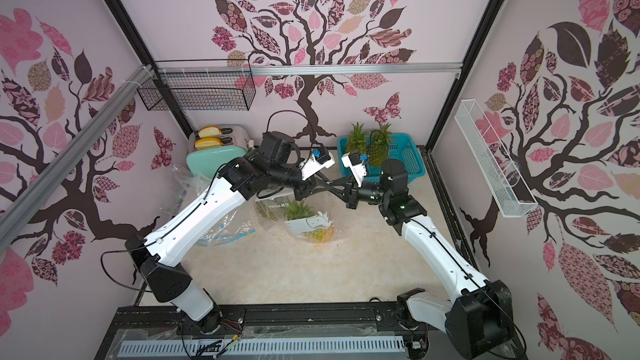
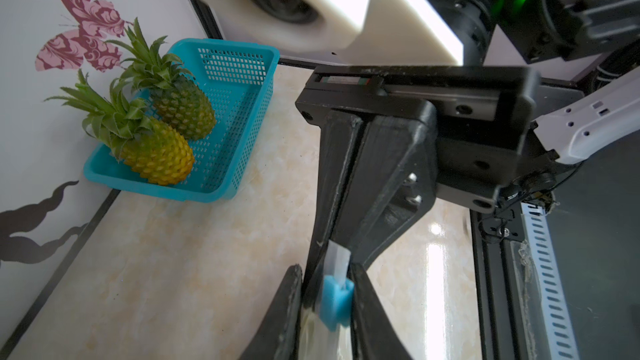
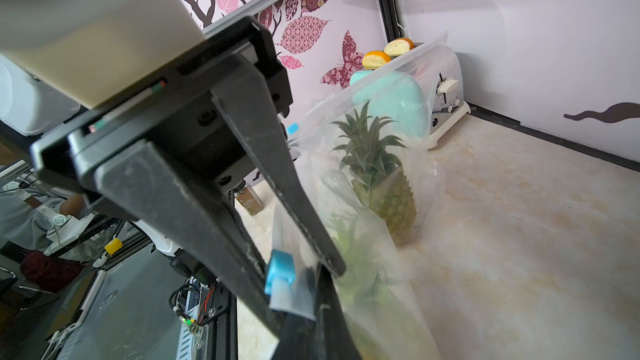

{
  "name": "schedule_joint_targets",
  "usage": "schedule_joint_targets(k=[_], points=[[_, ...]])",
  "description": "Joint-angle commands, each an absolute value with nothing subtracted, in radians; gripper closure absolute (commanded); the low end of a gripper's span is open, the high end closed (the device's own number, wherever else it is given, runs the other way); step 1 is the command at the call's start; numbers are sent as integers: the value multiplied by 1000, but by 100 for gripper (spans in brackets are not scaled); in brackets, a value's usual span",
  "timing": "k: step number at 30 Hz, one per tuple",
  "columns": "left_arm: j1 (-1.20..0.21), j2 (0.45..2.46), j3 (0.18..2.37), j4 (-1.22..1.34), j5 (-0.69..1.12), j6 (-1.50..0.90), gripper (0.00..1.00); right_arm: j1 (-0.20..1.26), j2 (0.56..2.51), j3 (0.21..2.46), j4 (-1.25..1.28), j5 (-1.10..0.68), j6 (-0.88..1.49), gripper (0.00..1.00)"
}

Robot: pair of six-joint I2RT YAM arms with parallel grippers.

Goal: Open the zip-top bag and take out the pineapple
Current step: Unzip the zipper on the zipper food storage bag.

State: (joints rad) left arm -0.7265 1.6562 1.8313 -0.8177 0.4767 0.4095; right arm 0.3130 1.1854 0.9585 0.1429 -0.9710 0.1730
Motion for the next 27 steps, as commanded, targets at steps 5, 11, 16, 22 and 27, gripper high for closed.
schedule_joint_targets(k=[5, 11, 16, 22, 27], points=[[-730, 1669, 1852, -803, 470, 403, 97, 314, 1181, 993, 194, -986, 177, 100], [-729, 1669, 1852, -818, 458, 418, 100, 314, 1172, 979, 219, -984, 187, 100], [-729, 1663, 1845, -846, 428, 438, 100, 314, 1169, 976, 233, -985, 195, 100], [-720, 1650, 1828, -862, 401, 450, 100, 314, 1164, 972, 234, -983, 195, 100], [-716, 1642, 1809, -876, 390, 461, 100, 312, 1155, 970, 240, -983, 200, 100]])
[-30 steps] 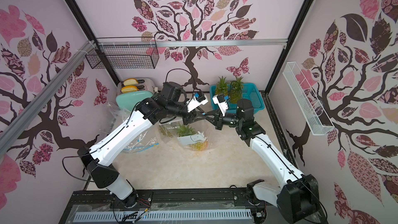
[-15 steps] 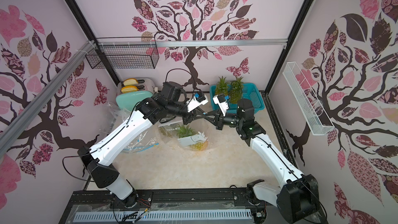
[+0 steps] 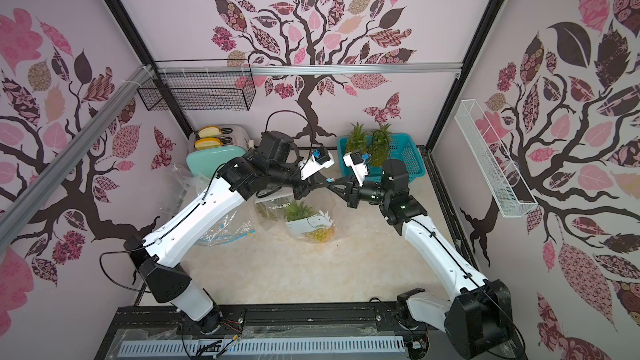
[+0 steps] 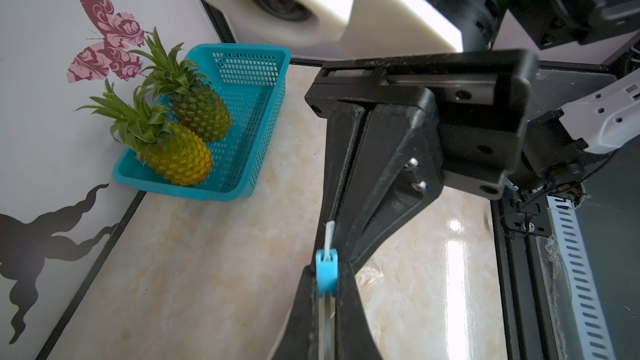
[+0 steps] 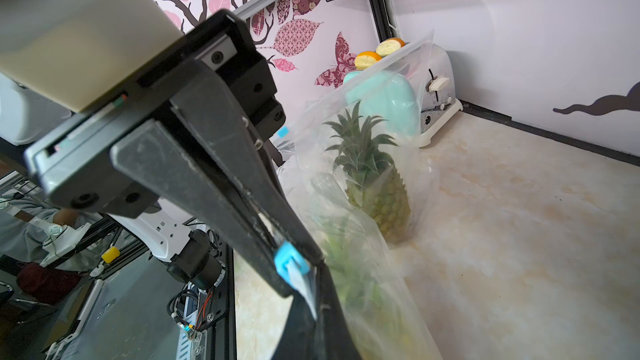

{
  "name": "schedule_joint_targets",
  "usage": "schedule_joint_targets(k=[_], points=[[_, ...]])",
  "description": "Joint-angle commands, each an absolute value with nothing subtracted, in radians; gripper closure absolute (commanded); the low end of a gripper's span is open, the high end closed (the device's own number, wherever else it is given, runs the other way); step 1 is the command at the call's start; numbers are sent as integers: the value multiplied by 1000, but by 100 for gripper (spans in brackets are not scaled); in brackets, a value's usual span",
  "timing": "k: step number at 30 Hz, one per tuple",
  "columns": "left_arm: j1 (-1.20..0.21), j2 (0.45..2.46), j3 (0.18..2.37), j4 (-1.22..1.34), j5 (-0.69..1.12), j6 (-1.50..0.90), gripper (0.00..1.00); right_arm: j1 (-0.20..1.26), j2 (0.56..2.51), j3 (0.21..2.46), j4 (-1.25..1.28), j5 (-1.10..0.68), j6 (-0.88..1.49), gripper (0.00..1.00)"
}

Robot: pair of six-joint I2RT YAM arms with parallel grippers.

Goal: Open the zip-top bag and take out the pineapple
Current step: Unzip the zipper on the zipper food storage bag.

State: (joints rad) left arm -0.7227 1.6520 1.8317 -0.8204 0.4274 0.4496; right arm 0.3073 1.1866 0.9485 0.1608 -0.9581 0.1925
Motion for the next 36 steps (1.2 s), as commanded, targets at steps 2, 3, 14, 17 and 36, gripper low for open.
schedule_joint_targets(k=[2, 3, 14, 17, 36], points=[[-714, 1637, 1797, -876, 387, 461, 100, 313, 1153, 971, 239, -985, 201, 100], [-713, 1633, 1791, -876, 388, 461, 100, 313, 1153, 970, 239, -983, 200, 100], [-709, 1625, 1791, -831, 463, 425, 96, 313, 1173, 978, 234, -979, 205, 100], [-707, 1632, 1799, -829, 474, 418, 94, 313, 1172, 978, 228, -974, 200, 100], [-707, 1631, 1810, -809, 510, 406, 87, 313, 1187, 980, 229, -970, 198, 100]])
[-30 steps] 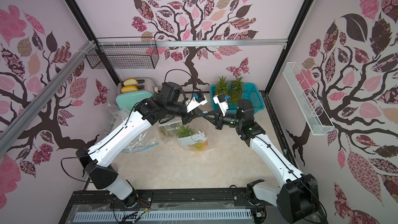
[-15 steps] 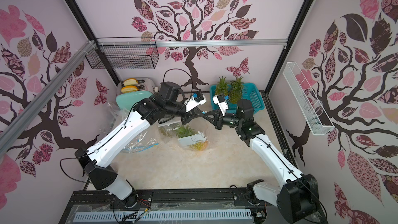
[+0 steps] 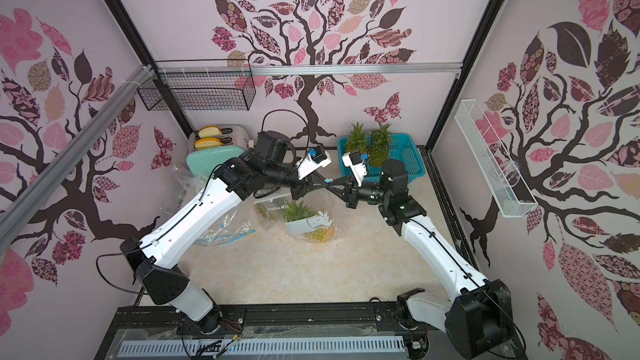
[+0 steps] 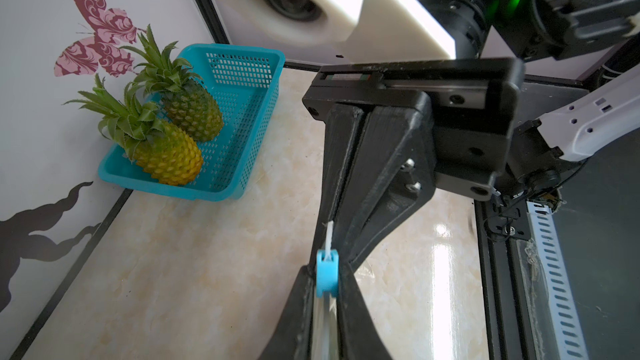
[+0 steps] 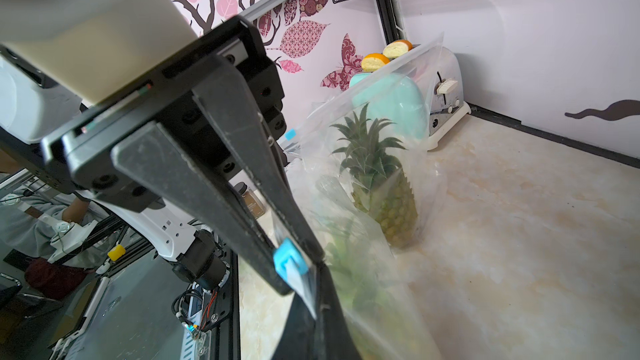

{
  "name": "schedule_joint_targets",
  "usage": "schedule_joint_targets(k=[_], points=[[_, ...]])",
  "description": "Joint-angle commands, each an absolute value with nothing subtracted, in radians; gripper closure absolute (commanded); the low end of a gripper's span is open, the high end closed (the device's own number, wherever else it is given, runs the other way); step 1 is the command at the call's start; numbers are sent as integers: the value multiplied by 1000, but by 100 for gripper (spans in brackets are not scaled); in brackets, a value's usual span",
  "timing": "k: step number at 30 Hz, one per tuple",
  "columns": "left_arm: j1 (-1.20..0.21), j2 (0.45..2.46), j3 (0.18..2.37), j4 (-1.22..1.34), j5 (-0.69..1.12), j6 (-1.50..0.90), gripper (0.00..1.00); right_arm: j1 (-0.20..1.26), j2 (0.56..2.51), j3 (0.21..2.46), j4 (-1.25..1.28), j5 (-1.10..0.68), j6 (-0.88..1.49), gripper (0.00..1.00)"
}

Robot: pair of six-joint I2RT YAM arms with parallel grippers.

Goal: Open the zip-top bag and take out the pineapple
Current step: Unzip the zipper on the zipper food storage bag.

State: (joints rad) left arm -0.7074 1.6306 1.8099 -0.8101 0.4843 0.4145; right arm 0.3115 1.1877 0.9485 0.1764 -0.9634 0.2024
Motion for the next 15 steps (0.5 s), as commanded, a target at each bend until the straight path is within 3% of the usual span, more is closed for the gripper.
schedule_joint_targets(k=[1, 7, 15], points=[[-707, 1631, 1810, -807, 511, 404, 88, 313, 1189, 979, 229, -972, 197, 100], [-707, 1636, 1813, -804, 514, 400, 90, 313, 1192, 978, 229, -971, 197, 100], [-707, 1635, 1817, -808, 539, 402, 84, 313, 1197, 981, 228, -963, 196, 100]])
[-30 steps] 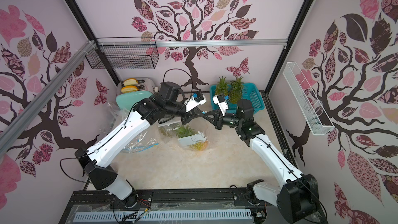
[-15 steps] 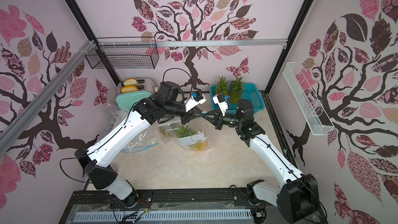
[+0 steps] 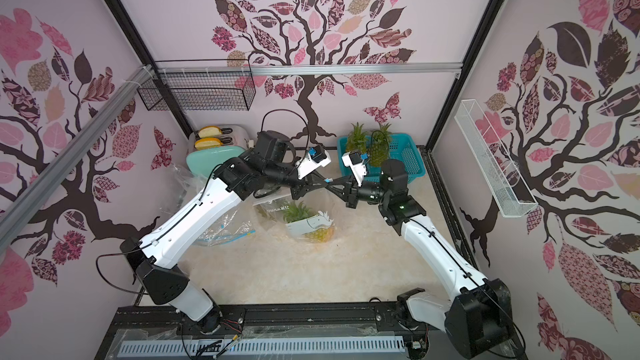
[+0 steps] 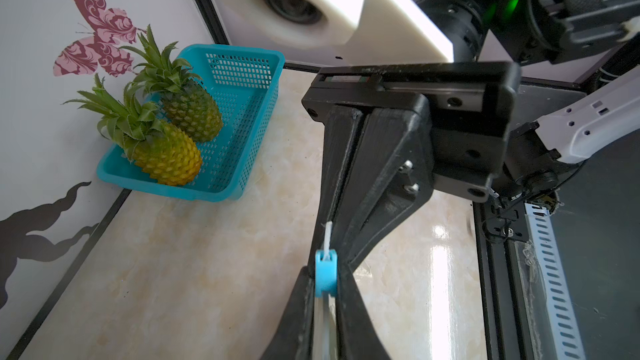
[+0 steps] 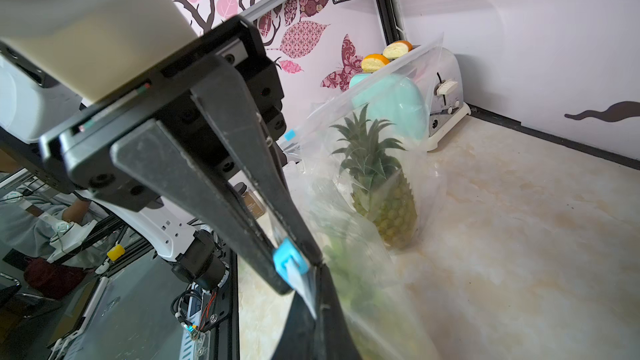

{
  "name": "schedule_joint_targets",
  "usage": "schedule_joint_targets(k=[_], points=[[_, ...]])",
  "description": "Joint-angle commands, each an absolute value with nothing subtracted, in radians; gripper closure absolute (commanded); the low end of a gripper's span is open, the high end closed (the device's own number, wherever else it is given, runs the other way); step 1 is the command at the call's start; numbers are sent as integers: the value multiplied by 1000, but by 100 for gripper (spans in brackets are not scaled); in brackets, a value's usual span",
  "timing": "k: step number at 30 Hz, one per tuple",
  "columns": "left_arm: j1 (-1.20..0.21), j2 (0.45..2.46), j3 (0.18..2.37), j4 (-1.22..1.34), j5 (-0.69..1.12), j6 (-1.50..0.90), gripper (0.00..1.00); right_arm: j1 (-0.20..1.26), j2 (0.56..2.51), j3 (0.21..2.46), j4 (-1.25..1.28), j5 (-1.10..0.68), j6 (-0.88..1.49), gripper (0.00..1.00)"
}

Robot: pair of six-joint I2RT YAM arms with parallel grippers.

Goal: Open the zip-top bag and take out the pineapple
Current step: Unzip the zipper on the zipper food storage bag.

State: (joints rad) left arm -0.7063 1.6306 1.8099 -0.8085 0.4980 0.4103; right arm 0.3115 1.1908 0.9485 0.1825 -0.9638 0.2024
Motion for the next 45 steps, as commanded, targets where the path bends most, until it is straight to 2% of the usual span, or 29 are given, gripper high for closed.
schedule_joint_targets(k=[1, 4, 7, 16, 31, 45], points=[[-707, 1636, 1816, -807, 541, 402, 84, 314, 1198, 981, 229, -962, 196, 100], [-707, 1637, 1817, -803, 544, 401, 94, 313, 1199, 980, 229, -959, 196, 100], [-707, 1637, 1817, -802, 547, 401, 100, 313, 1200, 979, 227, -958, 194, 100], [-707, 1632, 1808, -811, 550, 408, 100, 313, 1191, 966, 242, -935, 199, 100], [-661, 1581, 1694, -886, 365, 455, 100, 244, 1133, 933, 337, -957, 291, 100], [-655, 1549, 1660, -915, 320, 465, 100, 214, 1133, 905, 419, -965, 362, 100]])
